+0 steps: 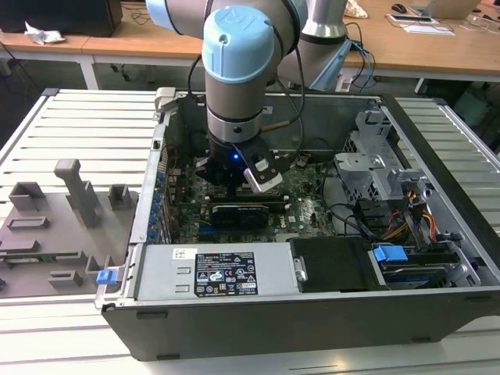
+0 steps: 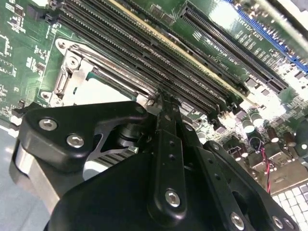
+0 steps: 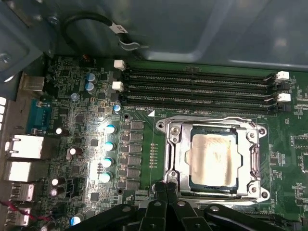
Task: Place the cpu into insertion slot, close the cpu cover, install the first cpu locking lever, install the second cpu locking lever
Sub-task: 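Install the second cpu locking lever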
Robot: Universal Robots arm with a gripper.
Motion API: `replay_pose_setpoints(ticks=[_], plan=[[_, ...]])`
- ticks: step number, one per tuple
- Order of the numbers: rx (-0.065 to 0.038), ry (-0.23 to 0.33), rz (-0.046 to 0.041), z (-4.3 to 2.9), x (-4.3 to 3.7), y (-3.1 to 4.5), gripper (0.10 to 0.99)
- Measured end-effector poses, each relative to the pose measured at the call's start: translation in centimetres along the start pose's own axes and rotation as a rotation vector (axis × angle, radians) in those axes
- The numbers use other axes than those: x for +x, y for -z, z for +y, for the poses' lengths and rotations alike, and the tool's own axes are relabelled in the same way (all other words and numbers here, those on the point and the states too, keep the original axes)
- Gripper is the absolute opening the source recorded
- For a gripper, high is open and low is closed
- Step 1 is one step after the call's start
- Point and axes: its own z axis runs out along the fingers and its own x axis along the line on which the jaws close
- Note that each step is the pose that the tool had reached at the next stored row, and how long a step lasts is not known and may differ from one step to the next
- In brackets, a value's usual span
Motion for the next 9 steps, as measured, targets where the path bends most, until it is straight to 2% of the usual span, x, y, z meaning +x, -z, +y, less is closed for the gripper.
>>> replay_pose_setpoints(ticks=[1, 3, 9], plan=[[-0.007, 0.001, -0.0002, 0.00, 0.05, -0.06, 0.106], [-0.012, 0.001, -0.0006, 0.00, 0.13, -0.08, 0.106], [-0.013, 0.001, -0.0008, 0.07, 0.20, 0.27, 0.106]])
